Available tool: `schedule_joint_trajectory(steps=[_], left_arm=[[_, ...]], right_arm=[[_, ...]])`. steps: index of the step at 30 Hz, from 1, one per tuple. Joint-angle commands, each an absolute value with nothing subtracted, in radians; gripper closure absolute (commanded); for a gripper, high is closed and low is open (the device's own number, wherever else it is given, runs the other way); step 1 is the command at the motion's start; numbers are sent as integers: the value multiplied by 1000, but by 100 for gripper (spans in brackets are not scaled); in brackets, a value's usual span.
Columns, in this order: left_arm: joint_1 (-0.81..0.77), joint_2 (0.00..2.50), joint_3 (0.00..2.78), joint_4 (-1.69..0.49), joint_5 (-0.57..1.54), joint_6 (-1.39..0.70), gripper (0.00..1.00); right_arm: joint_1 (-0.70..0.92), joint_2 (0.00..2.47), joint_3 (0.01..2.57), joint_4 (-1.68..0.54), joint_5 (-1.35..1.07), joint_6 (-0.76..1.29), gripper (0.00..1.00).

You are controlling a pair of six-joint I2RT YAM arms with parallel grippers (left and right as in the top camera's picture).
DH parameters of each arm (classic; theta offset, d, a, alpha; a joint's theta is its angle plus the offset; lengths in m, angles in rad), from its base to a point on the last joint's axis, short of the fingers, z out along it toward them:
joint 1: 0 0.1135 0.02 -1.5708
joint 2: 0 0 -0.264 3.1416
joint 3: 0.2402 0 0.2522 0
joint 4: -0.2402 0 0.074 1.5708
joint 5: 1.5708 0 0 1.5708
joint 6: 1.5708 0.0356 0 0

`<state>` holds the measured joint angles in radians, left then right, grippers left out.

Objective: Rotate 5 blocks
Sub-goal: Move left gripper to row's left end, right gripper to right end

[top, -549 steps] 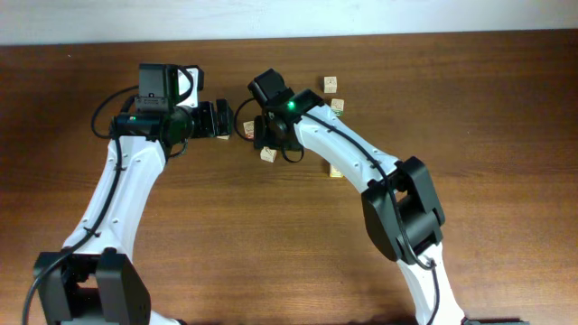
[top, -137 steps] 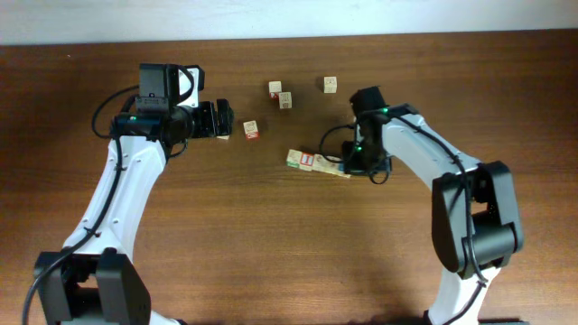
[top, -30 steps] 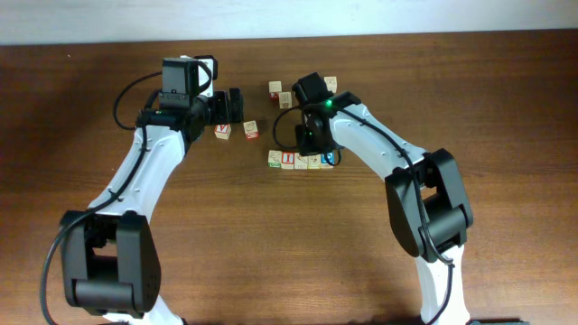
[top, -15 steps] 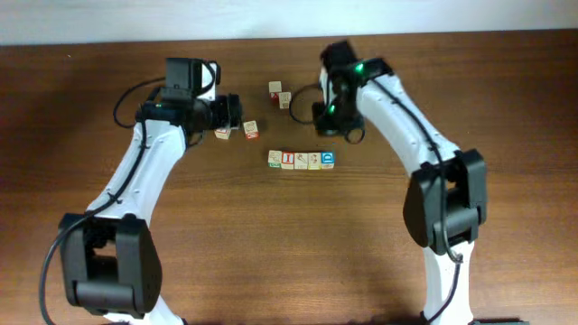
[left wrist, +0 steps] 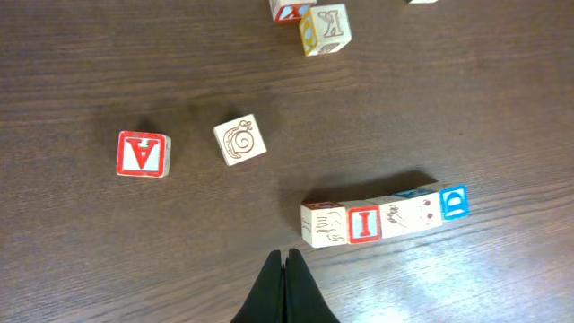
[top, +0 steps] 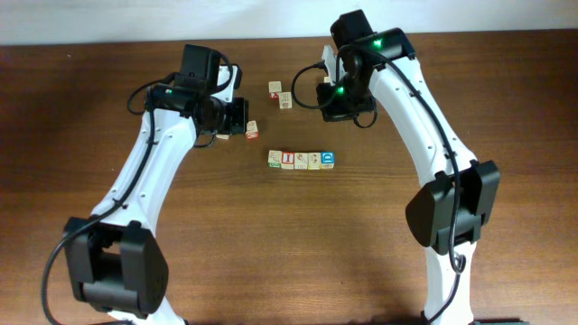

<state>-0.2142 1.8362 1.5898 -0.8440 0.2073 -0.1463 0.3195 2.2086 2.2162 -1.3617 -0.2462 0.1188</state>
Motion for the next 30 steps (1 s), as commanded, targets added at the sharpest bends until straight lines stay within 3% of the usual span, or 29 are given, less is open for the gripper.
schedule_joint_trajectory(steps=[1,6,9,15,19,22,30], left_arm=[[-249,1906,1598,-833,194,-44,100],[-280,1984,1598,-833,194,-14,100],[-282,2002,1598,-851,194,-6,100],[-281,2002,1598,-863,194,25,100],[-275,2002,1598,-865,178,21,100],[-269,2002,1598,-871,152,-68,100],[-264,2003,1598,-910,25,-216,100]], right_arm=[[263,2198,2228,-1393,-263,73,92],[140,2198,2228,-1505,-313,-6,94],[73,2198,2228,-1542,-478,-105,95],[46,2198,2169,-1536,-546,-124,96],[68,2198,1975,-1405,-576,-122,96],[106,2198,1770,-1190,-576,-30,96],[163,2198,1593,-946,-538,65,96]])
